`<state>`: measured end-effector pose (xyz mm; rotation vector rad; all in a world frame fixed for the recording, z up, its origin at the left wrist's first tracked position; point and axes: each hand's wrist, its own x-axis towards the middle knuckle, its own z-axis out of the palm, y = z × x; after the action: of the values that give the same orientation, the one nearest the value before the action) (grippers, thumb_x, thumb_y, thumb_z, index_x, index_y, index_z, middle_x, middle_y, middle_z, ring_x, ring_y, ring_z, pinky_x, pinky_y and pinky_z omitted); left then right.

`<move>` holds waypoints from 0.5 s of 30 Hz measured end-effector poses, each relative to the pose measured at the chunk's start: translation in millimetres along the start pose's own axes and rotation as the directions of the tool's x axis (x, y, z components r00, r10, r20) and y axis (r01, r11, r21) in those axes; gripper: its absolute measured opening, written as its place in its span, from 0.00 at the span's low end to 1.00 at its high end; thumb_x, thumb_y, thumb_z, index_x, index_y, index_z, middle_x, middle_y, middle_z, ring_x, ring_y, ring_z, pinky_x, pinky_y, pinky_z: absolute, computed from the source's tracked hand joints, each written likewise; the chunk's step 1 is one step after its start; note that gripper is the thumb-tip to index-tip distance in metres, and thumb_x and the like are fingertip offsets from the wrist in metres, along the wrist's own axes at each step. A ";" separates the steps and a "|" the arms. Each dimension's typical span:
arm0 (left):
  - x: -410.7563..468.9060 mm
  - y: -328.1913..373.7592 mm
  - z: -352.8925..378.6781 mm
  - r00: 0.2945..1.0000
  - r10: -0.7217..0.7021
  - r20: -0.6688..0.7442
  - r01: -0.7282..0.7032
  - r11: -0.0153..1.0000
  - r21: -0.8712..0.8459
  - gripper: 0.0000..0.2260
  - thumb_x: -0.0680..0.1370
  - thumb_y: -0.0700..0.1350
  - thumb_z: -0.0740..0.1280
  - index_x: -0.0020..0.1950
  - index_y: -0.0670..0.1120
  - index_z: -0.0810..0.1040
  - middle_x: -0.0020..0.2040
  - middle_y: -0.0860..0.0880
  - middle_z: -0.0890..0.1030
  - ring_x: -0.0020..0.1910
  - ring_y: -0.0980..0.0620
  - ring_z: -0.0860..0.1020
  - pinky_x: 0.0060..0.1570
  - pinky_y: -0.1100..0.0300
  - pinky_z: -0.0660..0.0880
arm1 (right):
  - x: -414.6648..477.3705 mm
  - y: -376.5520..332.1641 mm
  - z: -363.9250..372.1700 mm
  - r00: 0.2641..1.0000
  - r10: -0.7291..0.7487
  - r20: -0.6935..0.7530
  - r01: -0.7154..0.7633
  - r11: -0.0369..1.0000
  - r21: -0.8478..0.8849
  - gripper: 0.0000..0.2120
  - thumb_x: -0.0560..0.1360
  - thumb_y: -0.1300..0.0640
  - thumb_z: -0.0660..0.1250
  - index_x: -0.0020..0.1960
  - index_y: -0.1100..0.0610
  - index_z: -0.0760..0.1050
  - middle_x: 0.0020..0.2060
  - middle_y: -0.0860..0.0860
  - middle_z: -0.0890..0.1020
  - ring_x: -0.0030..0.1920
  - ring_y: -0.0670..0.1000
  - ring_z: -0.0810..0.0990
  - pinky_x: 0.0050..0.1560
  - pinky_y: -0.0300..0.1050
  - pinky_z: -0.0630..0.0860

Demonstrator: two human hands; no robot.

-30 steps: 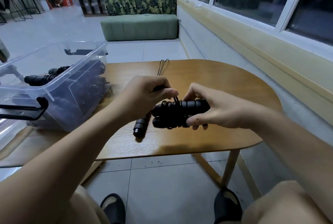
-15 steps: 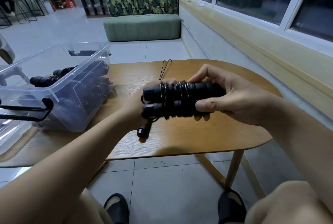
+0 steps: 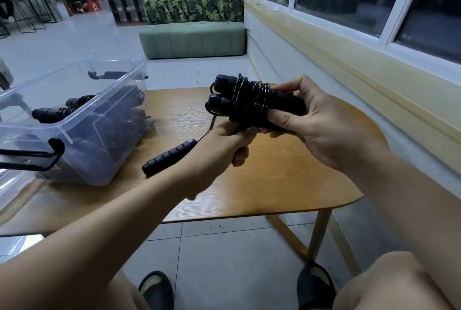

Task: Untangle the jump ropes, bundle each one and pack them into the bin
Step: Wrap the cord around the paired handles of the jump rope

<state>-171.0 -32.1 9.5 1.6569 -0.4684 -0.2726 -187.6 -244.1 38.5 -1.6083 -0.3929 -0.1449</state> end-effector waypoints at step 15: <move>18.7 -5.2 -15.7 0.954 -0.219 -0.203 0.124 0.909 -0.398 0.27 0.67 0.74 0.76 0.51 0.53 0.85 0.43 0.51 0.76 0.35 0.55 0.70 0.37 0.60 0.67 | 11.1 31.8 45.1 0.927 -0.370 0.052 0.321 0.719 -0.617 0.17 0.81 0.64 0.73 0.66 0.58 0.71 0.61 0.51 0.78 0.57 0.48 0.79 0.55 0.47 0.79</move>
<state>-146.7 -26.1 8.3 1.3252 -0.0709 -0.2674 -173.1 -198.8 8.4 -2.1544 -0.6337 -0.6851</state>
